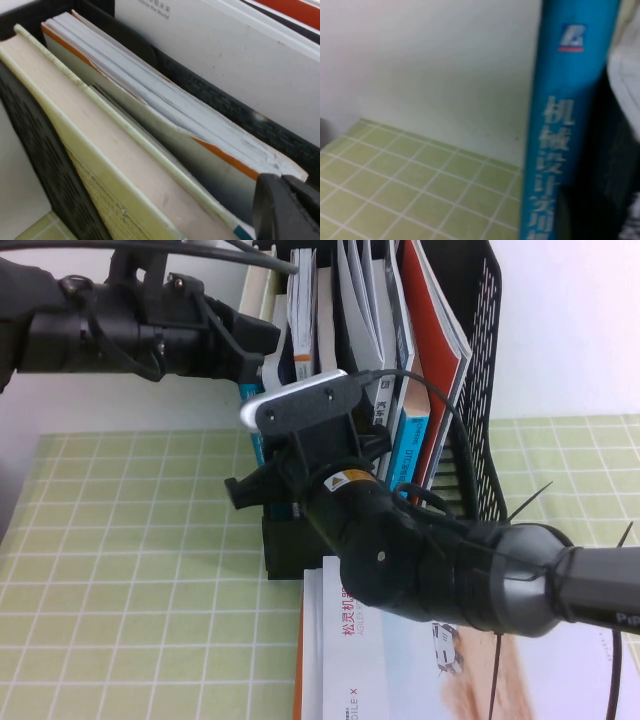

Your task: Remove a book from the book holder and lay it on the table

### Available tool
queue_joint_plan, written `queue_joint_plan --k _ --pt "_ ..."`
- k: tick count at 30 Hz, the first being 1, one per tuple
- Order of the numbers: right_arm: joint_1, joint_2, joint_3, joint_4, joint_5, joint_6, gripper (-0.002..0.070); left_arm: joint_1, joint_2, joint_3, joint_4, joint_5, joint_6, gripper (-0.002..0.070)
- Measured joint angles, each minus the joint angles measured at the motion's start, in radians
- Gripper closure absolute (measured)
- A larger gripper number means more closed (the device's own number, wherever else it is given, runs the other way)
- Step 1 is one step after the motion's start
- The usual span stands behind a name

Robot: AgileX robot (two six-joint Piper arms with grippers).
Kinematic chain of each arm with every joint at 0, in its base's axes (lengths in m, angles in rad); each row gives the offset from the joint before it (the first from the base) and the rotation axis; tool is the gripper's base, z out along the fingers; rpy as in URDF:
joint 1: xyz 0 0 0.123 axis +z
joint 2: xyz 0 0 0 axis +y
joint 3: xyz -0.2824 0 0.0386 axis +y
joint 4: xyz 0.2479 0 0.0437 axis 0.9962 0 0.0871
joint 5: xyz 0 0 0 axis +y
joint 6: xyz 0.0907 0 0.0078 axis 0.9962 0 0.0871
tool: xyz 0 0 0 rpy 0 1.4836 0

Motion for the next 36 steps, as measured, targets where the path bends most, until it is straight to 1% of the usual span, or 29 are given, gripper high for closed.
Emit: queue_joint_plan --k 2,8,13,17,20,22,24,29,32,36 --pt "-0.004 -0.007 0.000 0.040 -0.006 -0.040 0.0547 0.000 0.000 0.000 0.000 0.000 0.000 0.0678" --pt "-0.017 -0.066 0.006 0.103 0.032 -0.102 0.0547 0.000 0.002 0.000 -0.042 0.002 -0.021 0.0678" --pt "-0.019 -0.148 0.013 0.143 0.090 -0.187 0.0547 0.000 -0.007 -0.010 -0.090 0.013 -0.030 0.0678" --pt "-0.021 -0.202 0.015 0.152 0.107 -0.219 0.0547 0.002 -0.054 -0.030 -0.091 0.042 -0.030 0.0678" --pt "-0.021 -0.250 0.015 0.154 0.122 -0.237 0.0547 0.013 -0.111 -0.036 -0.052 0.061 -0.071 0.0677" --pt "-0.021 -0.283 0.013 0.154 0.122 -0.237 0.0547 0.029 -0.152 -0.034 0.014 0.093 -0.122 0.0678" --pt "-0.021 -0.314 0.011 0.154 0.122 -0.234 0.0547 0.053 -0.184 -0.032 0.042 0.107 -0.163 0.0678" --pt "-0.021 -0.361 0.010 0.154 0.163 -0.234 0.0547 0.122 -0.256 -0.030 0.067 0.153 -0.246 0.0678" --pt "-0.021 -0.396 0.010 0.156 0.217 -0.242 0.0547 0.140 -0.291 -0.030 0.109 0.219 -0.289 0.0678" --pt "-0.021 -0.491 0.010 0.175 0.346 -0.318 0.0547 0.140 -0.339 -0.030 0.231 0.250 -0.395 0.0677"
